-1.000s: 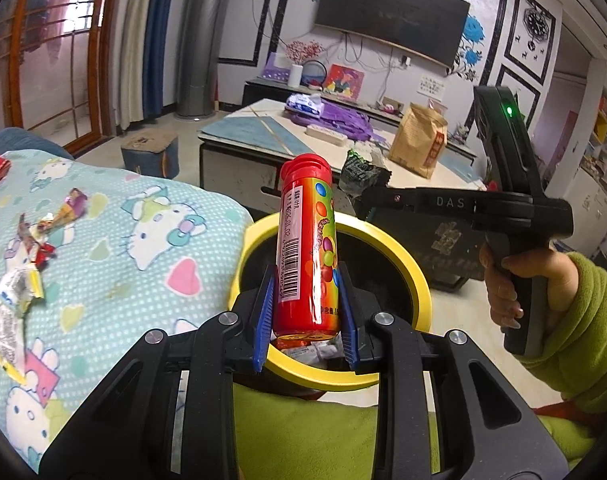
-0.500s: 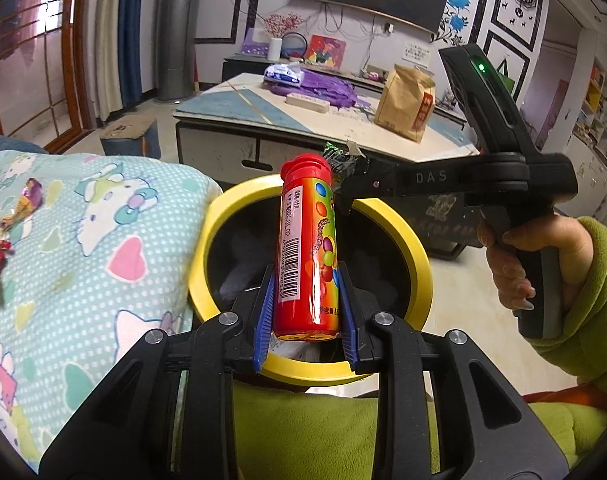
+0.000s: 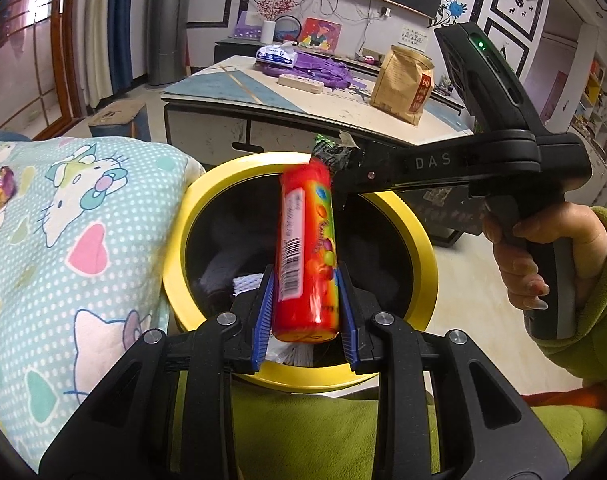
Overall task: Collect trash
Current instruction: 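Open both tools to drop the candy tube and green wrapper into the bin, then move both open tools back toward the remaining wrappers on the bed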
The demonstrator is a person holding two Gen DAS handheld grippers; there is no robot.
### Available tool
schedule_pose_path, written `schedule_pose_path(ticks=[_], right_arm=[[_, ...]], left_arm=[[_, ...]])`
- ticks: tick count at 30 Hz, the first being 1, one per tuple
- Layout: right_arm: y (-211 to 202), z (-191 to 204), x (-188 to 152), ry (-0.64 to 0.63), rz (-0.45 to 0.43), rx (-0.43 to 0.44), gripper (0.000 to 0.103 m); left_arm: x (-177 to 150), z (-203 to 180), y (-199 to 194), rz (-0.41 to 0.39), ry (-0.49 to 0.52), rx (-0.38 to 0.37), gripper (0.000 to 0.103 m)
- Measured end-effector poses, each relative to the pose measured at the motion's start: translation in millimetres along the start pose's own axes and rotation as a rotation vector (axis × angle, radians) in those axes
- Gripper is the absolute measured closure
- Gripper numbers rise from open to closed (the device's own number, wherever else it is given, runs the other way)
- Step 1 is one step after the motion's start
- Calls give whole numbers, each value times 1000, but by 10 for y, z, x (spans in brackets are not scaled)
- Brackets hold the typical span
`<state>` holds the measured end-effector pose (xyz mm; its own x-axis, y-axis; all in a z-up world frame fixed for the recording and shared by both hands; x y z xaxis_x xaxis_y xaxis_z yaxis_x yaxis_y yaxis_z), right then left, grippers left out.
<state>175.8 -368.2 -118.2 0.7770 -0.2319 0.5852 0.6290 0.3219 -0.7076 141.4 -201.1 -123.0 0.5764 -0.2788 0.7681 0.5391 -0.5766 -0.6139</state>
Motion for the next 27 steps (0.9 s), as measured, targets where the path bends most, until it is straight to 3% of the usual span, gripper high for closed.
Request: schedule_pose_path(ticks=[2,4,7,9,14,22,27], right_arm=[[-6,-17,7,3,-6,-8,85],[-20,-29,10,8,-12,-14,72],[-36,-40,17,10,-20,-14,66],[-44,-36,26,12,-26,-16,61],[-94,4,50,5,-54,-18,52],[-207,203,102,-64,-122,-18,36],[-283,346,121,-85,-176,9,33]], left_arm=[[-7,-6,-5,-2,-3,7,77],[8,10,-23,-10,-13,8,62],[8,18,-61,-25,-25,13,46],[11,41,-92,-36,-37,23,31],[41,99,-219,-79,-53,60,12],[133,214,-483,-162,-59,139,11],[179,351,-655,-206,-80,189,11]])
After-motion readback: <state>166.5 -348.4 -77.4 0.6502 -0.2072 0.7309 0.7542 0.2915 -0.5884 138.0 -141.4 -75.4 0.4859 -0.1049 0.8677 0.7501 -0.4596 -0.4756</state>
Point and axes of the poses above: each gripper's, at about its wrist camera, not at the fingertips, and y roughly the way its jaws point, z to its left, x to its top, the point moved 2 cm from there along y, roughly the way its jaws point, and after that the axes turned 7 degrees about -z, right-handed, at the moved point
